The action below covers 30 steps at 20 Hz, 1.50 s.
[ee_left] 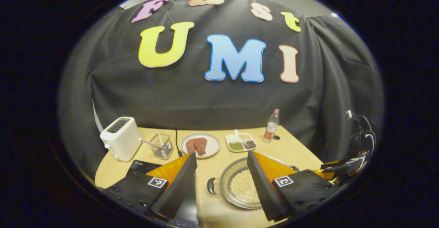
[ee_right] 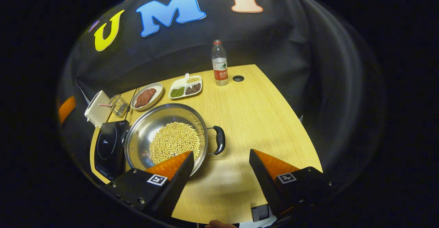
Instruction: First push the handle of the pot to place it horizontally, then grasp the pot with both hands and set it on the induction cooktop.
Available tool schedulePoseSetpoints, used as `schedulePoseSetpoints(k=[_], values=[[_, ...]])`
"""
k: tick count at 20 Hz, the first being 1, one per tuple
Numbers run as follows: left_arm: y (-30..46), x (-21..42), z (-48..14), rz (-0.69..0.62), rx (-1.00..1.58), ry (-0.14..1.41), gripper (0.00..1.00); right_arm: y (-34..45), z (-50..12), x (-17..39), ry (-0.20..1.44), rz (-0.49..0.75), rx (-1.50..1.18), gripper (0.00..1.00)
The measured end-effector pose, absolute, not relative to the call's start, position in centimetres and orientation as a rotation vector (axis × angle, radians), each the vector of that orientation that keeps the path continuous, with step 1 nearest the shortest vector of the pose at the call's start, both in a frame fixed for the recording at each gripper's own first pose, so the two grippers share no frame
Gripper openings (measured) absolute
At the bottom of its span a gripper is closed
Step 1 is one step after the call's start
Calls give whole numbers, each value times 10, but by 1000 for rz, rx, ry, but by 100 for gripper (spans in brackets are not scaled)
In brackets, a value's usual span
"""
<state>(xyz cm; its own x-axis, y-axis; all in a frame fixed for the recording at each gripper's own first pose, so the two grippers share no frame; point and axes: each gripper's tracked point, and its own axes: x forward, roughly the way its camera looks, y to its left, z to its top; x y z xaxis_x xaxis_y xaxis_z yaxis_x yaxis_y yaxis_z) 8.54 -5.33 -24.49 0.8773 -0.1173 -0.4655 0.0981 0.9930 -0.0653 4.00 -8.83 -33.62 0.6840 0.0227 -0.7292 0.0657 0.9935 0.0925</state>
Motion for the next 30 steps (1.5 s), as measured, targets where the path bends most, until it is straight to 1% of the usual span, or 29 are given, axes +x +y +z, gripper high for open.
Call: schedulePoseSetpoints(k=[2,3,5,6,7,9,10,12,15,16,17,21,22,26,27,28,30], values=[[-55,86,-272,-130,-53,535,98,-82,-338,46,791,-18,105,100],[-56,86,-284,-137,-55,555,99,-82,-339,49,784,-21,96,100],[-60,90,-309,-160,-44,586,97,-80,-344,57,771,-23,95,100],[-60,94,-326,-162,-31,607,98,-80,-347,60,769,-27,99,100],[-59,96,-342,-162,-25,636,96,-80,-351,64,767,-35,100,100],[-58,101,-371,-159,-33,680,99,-82,-361,72,771,-46,93,100],[-57,104,-383,-154,-33,698,98,-82,-367,75,772,-50,89,100],[-56,109,-401,-151,-22,711,98,-82,-378,81,778,-55,84,100],[-54,111,-420,-140,-17,731,98,-82,-391,89,778,-58,95,100],[-52,114,-428,-131,-15,734,96,-82,-396,91,779,-60,94,95],[-50,116,-436,-121,-18,740,98,-83,-401,94,779,-61,91,100],[-53,119,-468,-109,-23,781,99,-80,-419,102,796,-68,101,100],[-54,121,-472,-109,-25,783,98,-80,-424,105,801,-72,102,100],[-51,125,-482,-95,-16,778,98,-79,-439,108,815,-86,109,100],[-50,127,-482,-89,-18,770,98,-80,-443,109,815,-90,110,95],[-50,127,-483,-84,-19,763,98,-79,-446,109,813,-94,113,100],[-51,129,-486,-79,-10,752,98,-79,-453,111,812,-101,119,100]])
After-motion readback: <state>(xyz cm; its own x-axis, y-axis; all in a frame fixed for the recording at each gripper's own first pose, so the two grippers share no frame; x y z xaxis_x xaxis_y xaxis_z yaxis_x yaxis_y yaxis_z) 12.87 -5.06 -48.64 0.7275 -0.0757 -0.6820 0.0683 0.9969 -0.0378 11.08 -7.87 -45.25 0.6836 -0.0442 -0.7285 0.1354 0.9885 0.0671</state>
